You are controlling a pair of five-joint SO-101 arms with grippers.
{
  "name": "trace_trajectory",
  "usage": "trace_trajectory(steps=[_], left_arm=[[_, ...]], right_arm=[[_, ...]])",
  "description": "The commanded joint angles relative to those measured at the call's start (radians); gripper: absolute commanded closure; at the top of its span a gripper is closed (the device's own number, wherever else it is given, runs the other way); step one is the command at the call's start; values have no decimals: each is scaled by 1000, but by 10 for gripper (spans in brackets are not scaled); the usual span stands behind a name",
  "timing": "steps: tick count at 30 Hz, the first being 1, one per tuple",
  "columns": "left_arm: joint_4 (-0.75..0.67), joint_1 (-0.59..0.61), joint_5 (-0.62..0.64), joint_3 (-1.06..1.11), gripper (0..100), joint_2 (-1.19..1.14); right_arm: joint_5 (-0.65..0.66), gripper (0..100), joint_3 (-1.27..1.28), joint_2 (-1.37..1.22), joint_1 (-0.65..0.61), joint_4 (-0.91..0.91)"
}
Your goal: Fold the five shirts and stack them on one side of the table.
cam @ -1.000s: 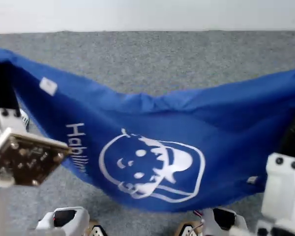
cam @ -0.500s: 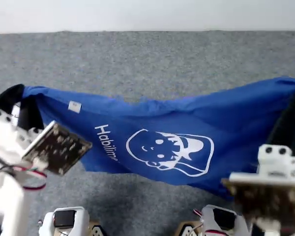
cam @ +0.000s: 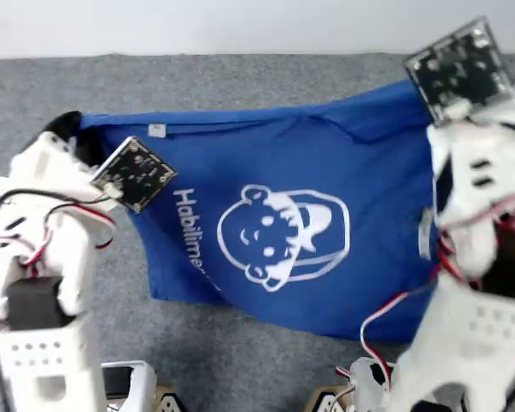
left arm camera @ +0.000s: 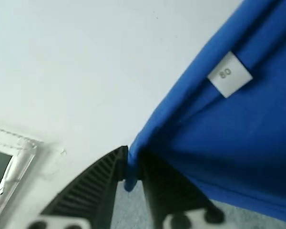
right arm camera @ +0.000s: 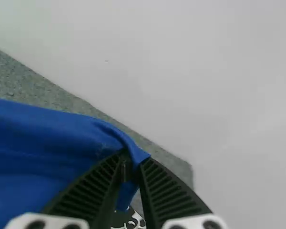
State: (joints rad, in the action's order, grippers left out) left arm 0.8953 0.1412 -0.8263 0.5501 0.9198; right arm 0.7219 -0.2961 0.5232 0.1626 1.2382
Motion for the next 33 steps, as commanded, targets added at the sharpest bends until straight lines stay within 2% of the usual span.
trace_trajectory(steps=[1,8,18,27,33], left_arm=[[-153,-29,-6,64,985,-66],[-265,-80,-3,-67,985,-368],[-293,-94,-3,-484,985,-878],[-285,-95,-9,-842,985,-1208],[-250,-112,-9,-958,985,-1303]], right_arm=[[-8,988,120,-33,-21,-197],[-8,988,285,-162,-25,-542],[0,988,285,-452,-24,-868],[112,988,285,-618,-25,-1067],[132,988,256,-647,-31,-1092]])
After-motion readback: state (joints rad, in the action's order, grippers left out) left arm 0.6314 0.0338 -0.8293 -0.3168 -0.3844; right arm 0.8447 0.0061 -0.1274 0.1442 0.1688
